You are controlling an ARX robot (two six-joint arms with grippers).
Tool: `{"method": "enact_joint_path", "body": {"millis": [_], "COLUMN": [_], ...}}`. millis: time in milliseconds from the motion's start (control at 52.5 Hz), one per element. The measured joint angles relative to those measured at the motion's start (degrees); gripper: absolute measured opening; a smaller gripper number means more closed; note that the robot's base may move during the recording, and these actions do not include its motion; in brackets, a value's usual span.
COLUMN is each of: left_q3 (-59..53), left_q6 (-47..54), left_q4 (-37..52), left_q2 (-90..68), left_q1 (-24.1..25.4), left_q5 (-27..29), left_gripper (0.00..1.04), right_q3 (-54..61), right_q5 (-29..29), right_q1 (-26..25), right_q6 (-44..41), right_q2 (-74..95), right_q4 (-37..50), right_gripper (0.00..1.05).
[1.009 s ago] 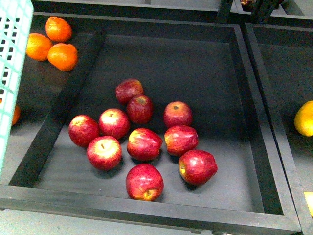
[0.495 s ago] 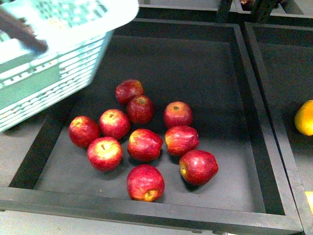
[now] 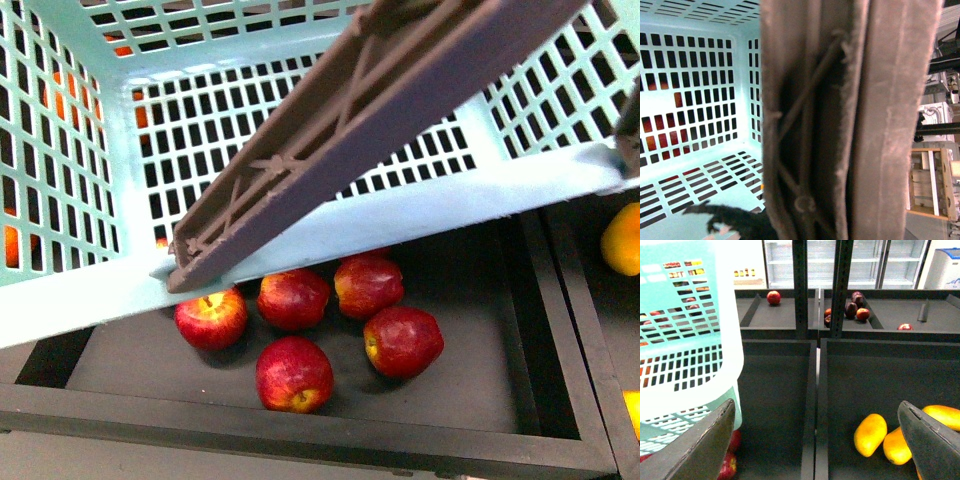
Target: Pick mango and avocado into basket
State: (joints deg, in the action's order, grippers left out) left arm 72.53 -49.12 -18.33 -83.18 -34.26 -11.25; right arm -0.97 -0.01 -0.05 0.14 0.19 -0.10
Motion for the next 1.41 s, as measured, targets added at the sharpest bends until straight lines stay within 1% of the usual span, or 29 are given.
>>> {"method": "enact_joint_path", "body": {"millis": [95,247,362,381,400,457,495,609,685,837,913,1009,1047,1142,1218,1294,1332,1408], "left_q3": [0.0,0.0,0.0,0.0,0.0,0.0,0.02,0.02,0.02,0.02,0.02,0.02,0.02,0.02,0.02,0.02,0.02,0.02], "left_q6": [-0.15,-0.09,-0.04,-0.04,-0.04,-0.07,0.0,-0.26,-0.15,-0.11,-0.11,-0.11,-0.11,-0.13,-0.13,-0.13,-0.11,-0.11], "left_q4": [-0.04,-0.04,-0.04,-0.04,-0.04,-0.04,-0.04,-0.07,-0.04,-0.07,-0.04,-0.07,-0.04,-0.07,-0.07,-0.07,-0.07,-0.07], "left_q2": [-0.15,-0.22,-0.22,-0.22,-0.22,-0.22,-0.22,-0.28,-0.31,-0.33,-0.37,-0.35,-0.37,-0.39,-0.39,-0.39,-0.39,-0.39], "left_q1": [-0.24,-0.13,-0.13,-0.13,-0.13,-0.13,-0.2,-0.2,-0.2,-0.2,-0.17,-0.2,-0.2,-0.2,-0.2,-0.2,-0.2,-0.2], "left_q5": [-0.55,0.76,0.68,0.59,0.57,0.55,0.42,-0.09,0.2,0.42,0.55,0.44,0.35,0.31,0.33,0.37,0.44,0.39], "left_gripper": [0.14,0.14,0.14,0.14,0.14,0.14,0.14,0.14,0.14,0.14,0.14,0.14,0.14,0.14,0.14,0.14,0.14,0.14], "right_q3": [0.0,0.0,-0.04,-0.98,-2.99,-7.43,-8.31,-8.2,-8.61,-11.26,-14.01,-17.7,-19.1,-22.69,-27.34,-33.35,-37.33,-43.54], "right_q5": [-0.02,-0.02,-0.13,-1.53,-3.02,-3.87,-3.89,-4.76,-7.02,-12.13,-14.47,-16.55,-16.55,-16.81,-16.06,-15.87,-14.21,-12.79], "right_q1": [0.0,0.0,-0.02,-0.42,-0.68,-1.42,-1.95,-3.5,-6.6,-18.25,-24.92,-29.79,-30.71,-32.04,-32.87,-33.24,-33.27,-33.31], "right_q6": [0.0,0.0,0.15,1.4,3.17,7.21,9.16,10.45,10.08,5.27,1.33,-4.74,-6.6,-9.86,-13.33,-17.0,-19.5,-22.23], "right_q2": [0.0,0.0,0.13,1.84,3.8,11.69,15.82,19.89,23.43,37.83,50.23,66.27,71.25,81.18,92.3,103.71,110.12,118.92], "right_q4": [0.0,0.0,-0.13,-2.99,-8.09,-18.67,-22.71,-21.4,-17.03,-2.43,7.91,19.82,22.95,27.54,32.17,34.4,34.71,34.16], "right_gripper": [0.96,0.96,0.96,0.96,0.96,0.96,0.96,0.96,0.96,0.96,0.96,0.96,0.96,0.96,0.96,0.96,0.96,0.96]}}
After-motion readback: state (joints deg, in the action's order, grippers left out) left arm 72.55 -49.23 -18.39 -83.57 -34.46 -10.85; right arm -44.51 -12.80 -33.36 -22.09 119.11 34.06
